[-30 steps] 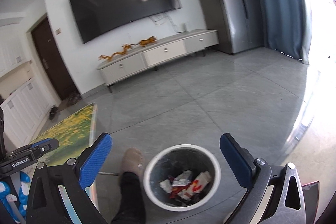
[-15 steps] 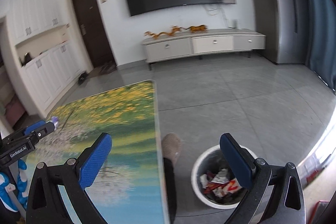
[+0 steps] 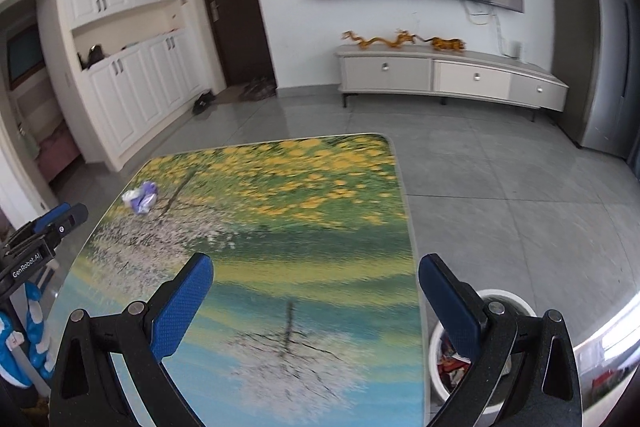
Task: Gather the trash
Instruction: 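Move both open tools back over the table toward the last bags, then grasp the white plastic bag with left tool while right tool grasps purple bag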
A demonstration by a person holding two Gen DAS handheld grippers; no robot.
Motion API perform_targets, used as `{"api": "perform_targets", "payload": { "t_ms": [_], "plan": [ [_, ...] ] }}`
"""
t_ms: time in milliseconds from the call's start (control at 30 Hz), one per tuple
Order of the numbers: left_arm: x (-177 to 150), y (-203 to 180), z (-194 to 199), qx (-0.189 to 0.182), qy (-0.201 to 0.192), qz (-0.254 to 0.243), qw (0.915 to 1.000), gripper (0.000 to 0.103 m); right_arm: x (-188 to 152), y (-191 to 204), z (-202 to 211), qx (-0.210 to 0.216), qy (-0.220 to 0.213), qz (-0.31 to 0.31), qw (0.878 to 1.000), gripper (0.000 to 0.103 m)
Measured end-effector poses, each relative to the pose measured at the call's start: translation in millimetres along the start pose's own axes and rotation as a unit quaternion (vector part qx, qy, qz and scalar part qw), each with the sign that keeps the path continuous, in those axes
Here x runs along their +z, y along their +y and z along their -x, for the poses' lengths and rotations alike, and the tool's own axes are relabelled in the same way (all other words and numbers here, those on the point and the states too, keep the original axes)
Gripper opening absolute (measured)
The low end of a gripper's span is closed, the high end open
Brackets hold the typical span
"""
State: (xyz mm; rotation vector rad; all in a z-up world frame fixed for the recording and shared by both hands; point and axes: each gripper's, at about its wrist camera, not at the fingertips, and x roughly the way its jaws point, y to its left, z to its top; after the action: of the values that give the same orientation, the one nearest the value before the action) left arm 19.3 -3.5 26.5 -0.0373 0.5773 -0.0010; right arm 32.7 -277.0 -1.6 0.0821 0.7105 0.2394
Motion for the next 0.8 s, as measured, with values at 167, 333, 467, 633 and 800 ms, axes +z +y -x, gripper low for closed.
{"api": "perform_targets", "payload": {
  "t_ms": [167,333,467,633,800],
  "plan": [
    [-7,35,-18,0.021,0.016,0.015,0.9995,0.056,10,27,-33,0.026,0.027,0.027,0.999,0.103],
    [-9,81,-54,0.013,0.056,0.032,0.9978,0.056,20,55,-71,0.062,0.055,0.043,0.996,0.103],
    [-5,132,-79,0.003,0.066,0.063,0.9958,0.056,31,82,-102,0.104,0.07,0.056,0.99,0.103],
    [6,176,-118,-0.033,0.089,0.075,0.9927,0.056,42,114,-137,0.156,0.084,0.065,0.982,0.097],
    [14,189,-161,-0.072,0.119,0.088,0.9864,0.056,52,139,-172,0.205,0.097,0.051,0.973,0.088]
  ]
}}
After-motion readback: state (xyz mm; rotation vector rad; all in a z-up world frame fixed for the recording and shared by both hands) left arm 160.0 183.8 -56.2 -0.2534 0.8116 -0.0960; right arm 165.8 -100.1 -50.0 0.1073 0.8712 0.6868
